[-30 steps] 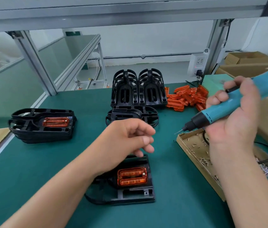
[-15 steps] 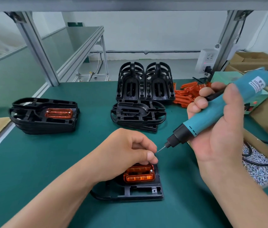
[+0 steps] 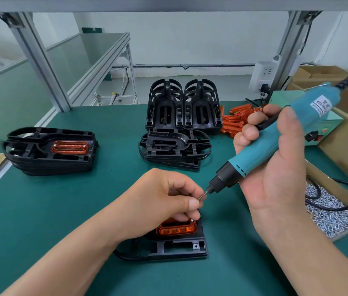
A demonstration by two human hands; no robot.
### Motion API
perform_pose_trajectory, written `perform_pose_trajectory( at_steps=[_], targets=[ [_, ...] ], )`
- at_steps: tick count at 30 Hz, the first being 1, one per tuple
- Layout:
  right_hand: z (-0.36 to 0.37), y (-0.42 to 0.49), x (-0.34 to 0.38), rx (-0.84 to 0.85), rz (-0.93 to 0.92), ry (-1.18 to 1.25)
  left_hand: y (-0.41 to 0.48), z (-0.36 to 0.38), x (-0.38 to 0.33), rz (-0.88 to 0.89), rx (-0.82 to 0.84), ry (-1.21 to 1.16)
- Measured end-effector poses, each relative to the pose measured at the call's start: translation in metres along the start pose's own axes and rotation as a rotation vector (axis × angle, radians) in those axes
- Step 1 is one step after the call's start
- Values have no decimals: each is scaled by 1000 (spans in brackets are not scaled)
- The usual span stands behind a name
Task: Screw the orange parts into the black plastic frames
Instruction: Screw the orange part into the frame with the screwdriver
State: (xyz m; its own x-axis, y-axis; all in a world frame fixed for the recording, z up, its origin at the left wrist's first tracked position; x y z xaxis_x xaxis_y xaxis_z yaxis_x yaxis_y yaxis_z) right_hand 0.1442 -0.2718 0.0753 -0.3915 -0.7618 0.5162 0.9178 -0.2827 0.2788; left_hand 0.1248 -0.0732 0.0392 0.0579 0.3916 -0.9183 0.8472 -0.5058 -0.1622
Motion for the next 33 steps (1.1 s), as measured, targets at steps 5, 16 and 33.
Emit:
perform_pose_trajectory(
  at_steps=[5,16,33],
  targets=[
    [0,1,0,16,-2,0,0,1,0,7,-12,-64],
    [-2,1,0,9,-3,11,1,-4,3,30,12,-76],
    [-3,0,-8,-12,22,-12,4,-4,3,32,23,-54]
  ],
)
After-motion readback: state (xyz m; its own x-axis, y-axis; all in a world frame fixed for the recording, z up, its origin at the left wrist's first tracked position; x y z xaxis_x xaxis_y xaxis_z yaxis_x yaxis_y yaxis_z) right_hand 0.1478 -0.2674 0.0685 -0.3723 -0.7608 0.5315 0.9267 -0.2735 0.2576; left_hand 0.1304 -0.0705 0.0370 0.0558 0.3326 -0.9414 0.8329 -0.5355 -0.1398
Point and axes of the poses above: each hand's wrist, its own y-axis towards the middle knuckle, its own z-axis out of the palm, x = y × z, the point moved 4 cm from there along y, towards the middle knuckle, and after that the axes turned 8 degrees about y, right-handed, at the moved point
